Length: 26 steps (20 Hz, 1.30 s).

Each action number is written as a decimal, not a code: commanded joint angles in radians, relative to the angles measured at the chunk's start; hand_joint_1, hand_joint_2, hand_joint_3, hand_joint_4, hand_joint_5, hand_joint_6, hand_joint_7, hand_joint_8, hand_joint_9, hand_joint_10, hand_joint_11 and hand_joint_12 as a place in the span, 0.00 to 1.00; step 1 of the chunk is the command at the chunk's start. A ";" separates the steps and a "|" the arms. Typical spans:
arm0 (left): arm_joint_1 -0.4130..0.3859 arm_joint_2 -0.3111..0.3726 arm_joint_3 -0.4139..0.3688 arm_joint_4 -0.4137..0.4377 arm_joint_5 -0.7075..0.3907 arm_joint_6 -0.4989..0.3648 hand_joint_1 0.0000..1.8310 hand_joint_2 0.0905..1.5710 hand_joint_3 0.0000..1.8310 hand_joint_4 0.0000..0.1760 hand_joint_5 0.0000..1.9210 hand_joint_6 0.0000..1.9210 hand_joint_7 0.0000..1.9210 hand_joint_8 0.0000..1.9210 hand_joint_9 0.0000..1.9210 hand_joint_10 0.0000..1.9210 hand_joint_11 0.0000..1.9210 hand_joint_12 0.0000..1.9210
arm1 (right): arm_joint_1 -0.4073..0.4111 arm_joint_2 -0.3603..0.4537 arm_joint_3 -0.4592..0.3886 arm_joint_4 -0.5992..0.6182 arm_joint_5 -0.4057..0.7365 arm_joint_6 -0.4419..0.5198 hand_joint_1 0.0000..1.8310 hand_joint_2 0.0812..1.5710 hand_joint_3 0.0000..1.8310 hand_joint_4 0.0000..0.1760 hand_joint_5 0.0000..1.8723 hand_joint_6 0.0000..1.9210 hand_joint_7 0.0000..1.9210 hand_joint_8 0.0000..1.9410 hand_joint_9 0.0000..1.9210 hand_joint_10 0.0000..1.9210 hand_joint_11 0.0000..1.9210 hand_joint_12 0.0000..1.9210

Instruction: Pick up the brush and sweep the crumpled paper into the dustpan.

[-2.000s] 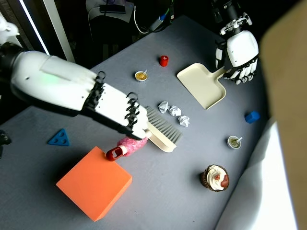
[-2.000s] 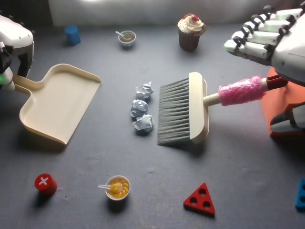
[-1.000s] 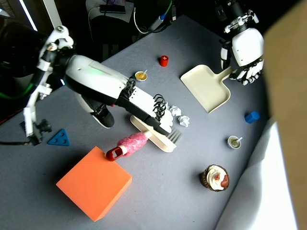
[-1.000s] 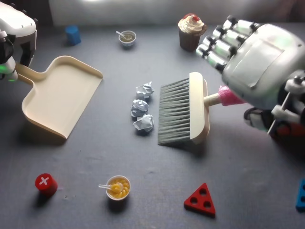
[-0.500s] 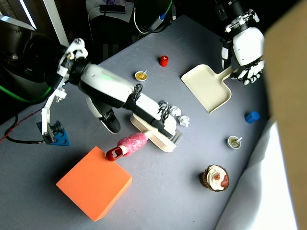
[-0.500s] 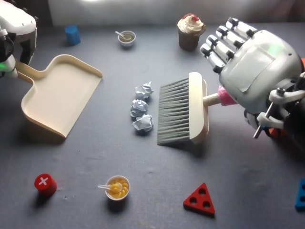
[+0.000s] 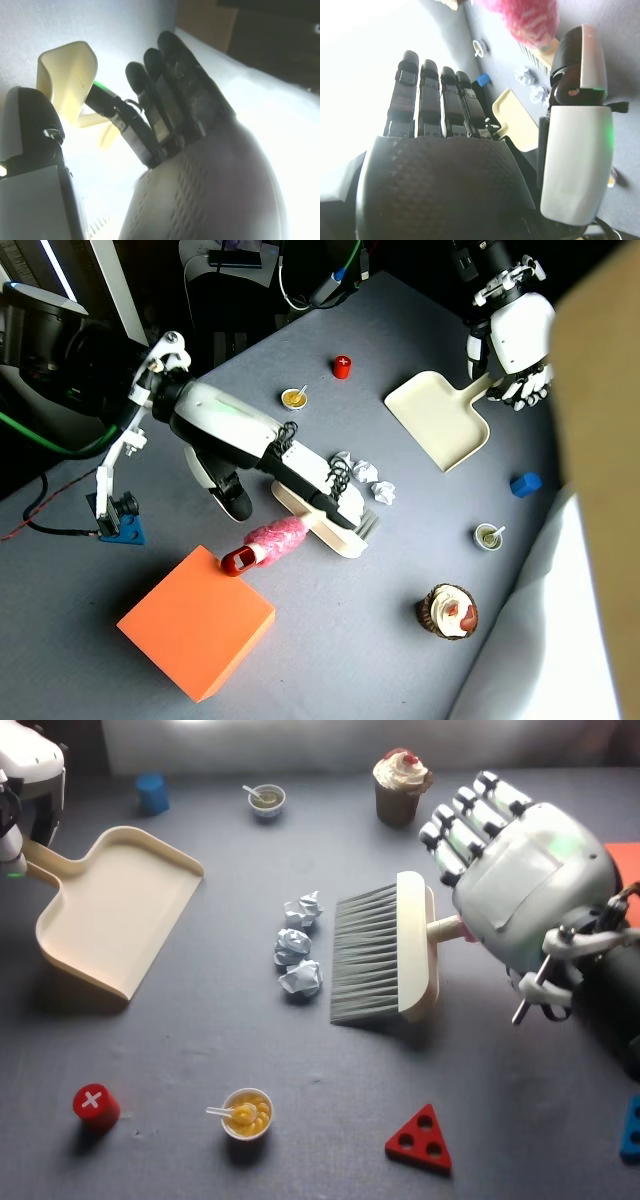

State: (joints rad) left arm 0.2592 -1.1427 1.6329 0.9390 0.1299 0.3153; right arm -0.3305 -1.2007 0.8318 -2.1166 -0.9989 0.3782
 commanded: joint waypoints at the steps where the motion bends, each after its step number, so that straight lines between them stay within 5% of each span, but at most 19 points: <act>1: -0.012 0.012 0.007 0.023 -0.025 -0.003 0.65 0.64 0.00 0.00 0.60 0.35 0.39 0.00 0.32 0.00 0.31 0.01 | 0.001 0.004 0.004 -0.079 -0.084 -0.007 0.54 0.56 0.00 0.00 0.06 0.00 0.04 0.00 0.06 0.00 0.09 0.00; 26: -0.028 0.026 -0.085 0.044 0.001 -0.062 0.65 0.64 0.00 0.00 0.60 0.36 0.38 0.00 0.32 0.00 0.31 0.01 | -0.070 -0.118 0.172 -0.060 -0.213 0.083 0.53 0.57 0.00 0.00 0.07 0.00 0.06 0.00 0.08 0.00 0.10 0.01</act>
State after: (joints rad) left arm 0.2428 -1.1294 1.5452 0.9581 0.1577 0.2462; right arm -0.4023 -1.3262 1.0016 -2.0960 -1.1309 0.4686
